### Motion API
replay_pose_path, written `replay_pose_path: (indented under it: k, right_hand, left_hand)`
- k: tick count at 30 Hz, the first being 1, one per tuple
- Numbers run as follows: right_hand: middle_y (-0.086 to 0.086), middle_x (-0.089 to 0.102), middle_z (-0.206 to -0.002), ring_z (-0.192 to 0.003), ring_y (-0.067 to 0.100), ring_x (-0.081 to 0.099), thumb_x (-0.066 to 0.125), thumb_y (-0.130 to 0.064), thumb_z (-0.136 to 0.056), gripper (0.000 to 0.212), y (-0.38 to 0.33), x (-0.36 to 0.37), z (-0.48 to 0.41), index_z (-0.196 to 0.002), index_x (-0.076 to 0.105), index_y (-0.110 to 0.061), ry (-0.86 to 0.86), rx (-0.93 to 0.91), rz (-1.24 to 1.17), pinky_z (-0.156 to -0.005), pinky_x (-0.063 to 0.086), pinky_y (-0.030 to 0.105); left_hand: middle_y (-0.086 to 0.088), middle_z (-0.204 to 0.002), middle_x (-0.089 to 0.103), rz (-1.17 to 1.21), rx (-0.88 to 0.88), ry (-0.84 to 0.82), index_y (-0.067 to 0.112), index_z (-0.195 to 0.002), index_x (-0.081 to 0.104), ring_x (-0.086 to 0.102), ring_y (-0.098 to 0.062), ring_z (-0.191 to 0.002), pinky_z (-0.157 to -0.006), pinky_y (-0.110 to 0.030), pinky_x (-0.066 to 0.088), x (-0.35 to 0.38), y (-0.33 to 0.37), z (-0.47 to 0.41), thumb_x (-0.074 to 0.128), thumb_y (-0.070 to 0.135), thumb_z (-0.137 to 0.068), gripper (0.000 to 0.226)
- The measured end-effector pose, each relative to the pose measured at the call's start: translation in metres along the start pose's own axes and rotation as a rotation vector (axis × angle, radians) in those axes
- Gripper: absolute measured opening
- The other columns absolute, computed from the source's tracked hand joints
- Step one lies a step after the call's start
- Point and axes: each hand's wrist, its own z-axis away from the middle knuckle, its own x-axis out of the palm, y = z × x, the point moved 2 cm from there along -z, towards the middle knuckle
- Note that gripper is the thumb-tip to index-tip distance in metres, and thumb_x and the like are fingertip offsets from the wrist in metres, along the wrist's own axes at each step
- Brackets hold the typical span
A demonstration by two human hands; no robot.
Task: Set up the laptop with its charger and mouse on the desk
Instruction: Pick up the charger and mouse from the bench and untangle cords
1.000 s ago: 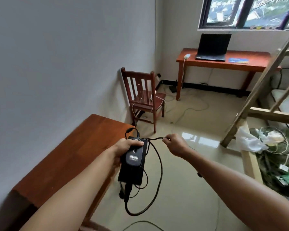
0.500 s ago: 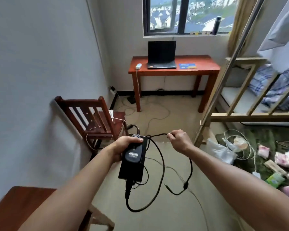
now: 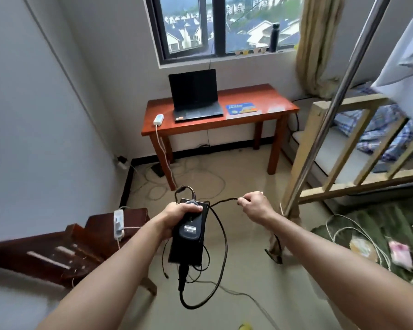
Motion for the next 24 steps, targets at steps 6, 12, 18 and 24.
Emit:
replay_pose_path:
  k: [6, 12, 18, 24]
  right_hand:
    - [0.011, 0.068, -0.075, -0.073, 0.023, 0.062, 0.056, -0.03, -0.091, 0.032, -0.032, -0.036, -0.152, -0.087, 0.071, -0.002, -0.017, 0.061, -0.045, -0.065, 0.045, 0.028]
    - [0.001, 0.053, -0.062, -0.057, 0.016, 0.047, 0.057, -0.03, -0.087, 0.034, -0.057, -0.057, -0.299, -0.079, 0.066, 0.001, 0.0, 0.087, -0.076, -0.056, 0.037, 0.026]
    - [-0.001, 0.047, -0.053, -0.05, 0.015, 0.042, 0.058, -0.029, -0.089, 0.035, -0.087, -0.094, -0.463, -0.061, 0.061, -0.008, 0.077, 0.09, -0.072, -0.052, 0.032, 0.026]
    - [-0.002, 0.043, -0.053, -0.056, 0.017, 0.042, 0.058, -0.025, -0.089, 0.037, -0.132, -0.158, -0.592, -0.056, 0.051, -0.011, 0.178, 0.063, -0.039, -0.052, 0.031, 0.031]
  left_hand:
    - [-0.018, -0.081, 0.066, -0.038, 0.032, 0.043, -0.001, -0.095, 0.065, 0.065, -0.027, -0.062, -0.056, -0.03, 0.054, -0.007, 0.109, -0.122, 0.076, 0.01, -0.073, 0.027]
    - [-0.019, -0.086, 0.07, -0.124, 0.049, 0.043, -0.006, -0.102, 0.064, 0.068, -0.029, -0.069, -0.062, -0.035, 0.056, -0.015, 0.212, -0.248, 0.084, 0.02, -0.054, 0.058]
    - [-0.015, -0.084, 0.068, -0.266, 0.089, 0.012, 0.001, -0.099, 0.061, 0.067, -0.027, -0.067, -0.061, -0.032, 0.054, -0.027, 0.325, -0.388, 0.083, 0.018, -0.064, 0.044]
    - [-0.012, -0.09, 0.064, -0.402, 0.154, -0.004, 0.01, -0.096, 0.05, 0.067, -0.025, -0.077, -0.063, -0.034, 0.057, -0.017, 0.459, -0.501, 0.082, 0.019, -0.067, 0.045]
